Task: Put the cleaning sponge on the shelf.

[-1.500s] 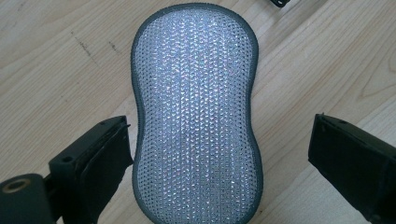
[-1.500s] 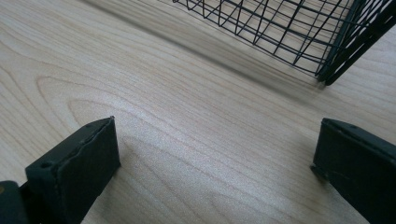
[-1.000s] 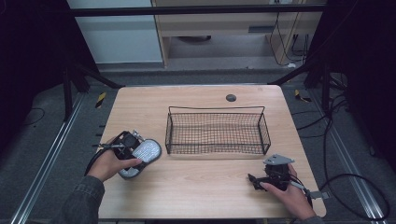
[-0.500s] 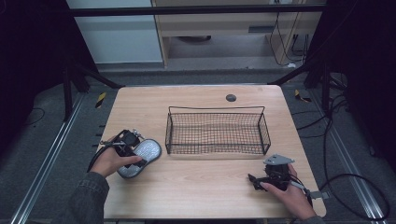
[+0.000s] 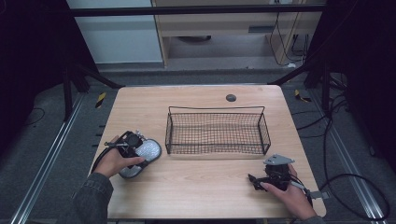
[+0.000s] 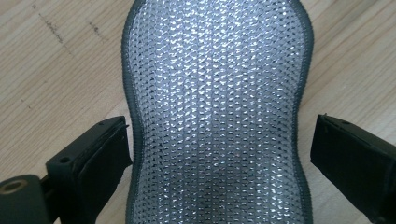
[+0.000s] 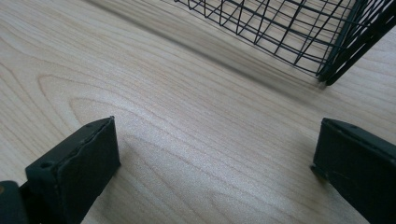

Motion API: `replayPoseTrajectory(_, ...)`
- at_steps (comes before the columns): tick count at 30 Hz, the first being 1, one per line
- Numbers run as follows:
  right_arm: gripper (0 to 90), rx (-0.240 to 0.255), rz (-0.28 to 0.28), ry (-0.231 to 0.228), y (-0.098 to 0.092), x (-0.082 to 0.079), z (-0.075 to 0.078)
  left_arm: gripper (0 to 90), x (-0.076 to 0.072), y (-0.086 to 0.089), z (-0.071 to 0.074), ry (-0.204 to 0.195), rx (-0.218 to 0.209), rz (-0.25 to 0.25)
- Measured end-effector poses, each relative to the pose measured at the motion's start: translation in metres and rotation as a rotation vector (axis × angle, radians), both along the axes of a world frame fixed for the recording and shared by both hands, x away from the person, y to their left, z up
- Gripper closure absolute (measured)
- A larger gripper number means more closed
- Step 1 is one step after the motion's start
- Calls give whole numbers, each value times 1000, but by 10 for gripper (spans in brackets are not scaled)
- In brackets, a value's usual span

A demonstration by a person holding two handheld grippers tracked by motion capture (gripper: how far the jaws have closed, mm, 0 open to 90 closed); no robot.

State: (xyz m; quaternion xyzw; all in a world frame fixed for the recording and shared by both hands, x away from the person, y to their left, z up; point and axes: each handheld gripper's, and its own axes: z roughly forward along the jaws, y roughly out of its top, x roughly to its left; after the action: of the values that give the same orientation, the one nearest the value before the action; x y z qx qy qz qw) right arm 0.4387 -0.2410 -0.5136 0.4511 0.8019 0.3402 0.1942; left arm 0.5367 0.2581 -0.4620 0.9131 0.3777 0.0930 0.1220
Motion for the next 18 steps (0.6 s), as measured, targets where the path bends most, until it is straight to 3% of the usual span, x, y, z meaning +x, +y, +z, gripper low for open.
replayPoseTrajectory(12, 5, 3, 2, 2, 0, -1, 0, 26, 6, 4, -7, 32, -25, 12)
replayPoseTrajectory(18, 5, 0, 8, -3, 0, -1, 0, 21, 6, 1, -13, 44, -8, 10)
